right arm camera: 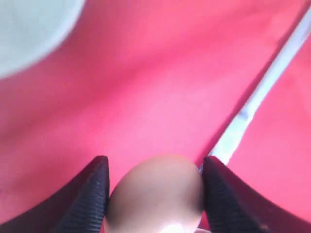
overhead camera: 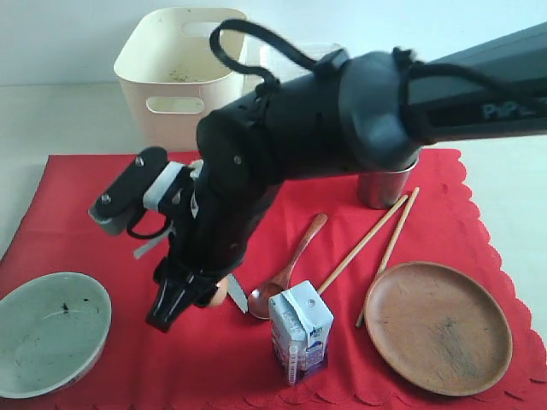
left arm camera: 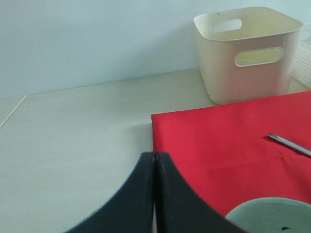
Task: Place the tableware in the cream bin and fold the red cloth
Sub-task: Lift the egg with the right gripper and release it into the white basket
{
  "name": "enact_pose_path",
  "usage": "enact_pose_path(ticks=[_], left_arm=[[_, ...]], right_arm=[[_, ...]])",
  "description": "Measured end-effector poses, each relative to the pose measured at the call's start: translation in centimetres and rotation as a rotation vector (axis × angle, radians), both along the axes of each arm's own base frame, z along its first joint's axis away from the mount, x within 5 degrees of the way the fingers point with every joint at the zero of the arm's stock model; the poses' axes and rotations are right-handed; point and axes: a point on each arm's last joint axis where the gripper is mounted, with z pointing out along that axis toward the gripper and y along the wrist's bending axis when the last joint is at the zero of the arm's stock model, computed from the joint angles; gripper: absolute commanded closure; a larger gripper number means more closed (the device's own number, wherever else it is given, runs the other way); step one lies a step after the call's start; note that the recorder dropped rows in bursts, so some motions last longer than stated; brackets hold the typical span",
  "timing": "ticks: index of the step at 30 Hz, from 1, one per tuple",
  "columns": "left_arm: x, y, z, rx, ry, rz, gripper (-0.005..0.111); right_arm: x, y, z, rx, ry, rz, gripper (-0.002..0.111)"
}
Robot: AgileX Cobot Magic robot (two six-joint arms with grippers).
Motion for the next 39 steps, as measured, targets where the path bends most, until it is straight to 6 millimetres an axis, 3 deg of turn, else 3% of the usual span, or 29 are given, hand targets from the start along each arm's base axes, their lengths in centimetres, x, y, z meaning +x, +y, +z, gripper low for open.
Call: enact_pose_path(ticks=[4,9,22,25,28,35,39], left_arm=[[0.0,0.0,0.0,0.000,0.000,0.000,0.107],[0.0,0.0,0.0,0.000,0.000,0.000,0.107],[0.0,0.0,0.0,0.000,0.000,0.000,0.107],[0.0,0.0,0.0,0.000,0.000,0.000,0.107],[0.0,0.0,0.0,0.000,0.000,0.000,0.107],[0.0,0.0,0.0,0.000,0.000,0.000,0.107],[0.0,0.0,0.0,0.000,0.000,0.000,0.107]], right_arm=[[1.2,-1.0,3.2,0.100,-0.077,-0.045,0.108],[4.4,-3.9,6.2,0.188,-0.163,-0.162,0.108],[14.3,-13.9,8.8,0.366,-0.468,-0.529,0.108],[16.3,-15.6,8.1,0.396,-0.544,-0.589,0.108],[17.9,-16.2,6.2,0.412,-0.593,-0.620,0.108],[21.3,-15.1,1.6,0.422,-0.624,-0.634,0.108],[23.1,-14.4,-0.1,0.437,-0.637,-0.644,0.108]])
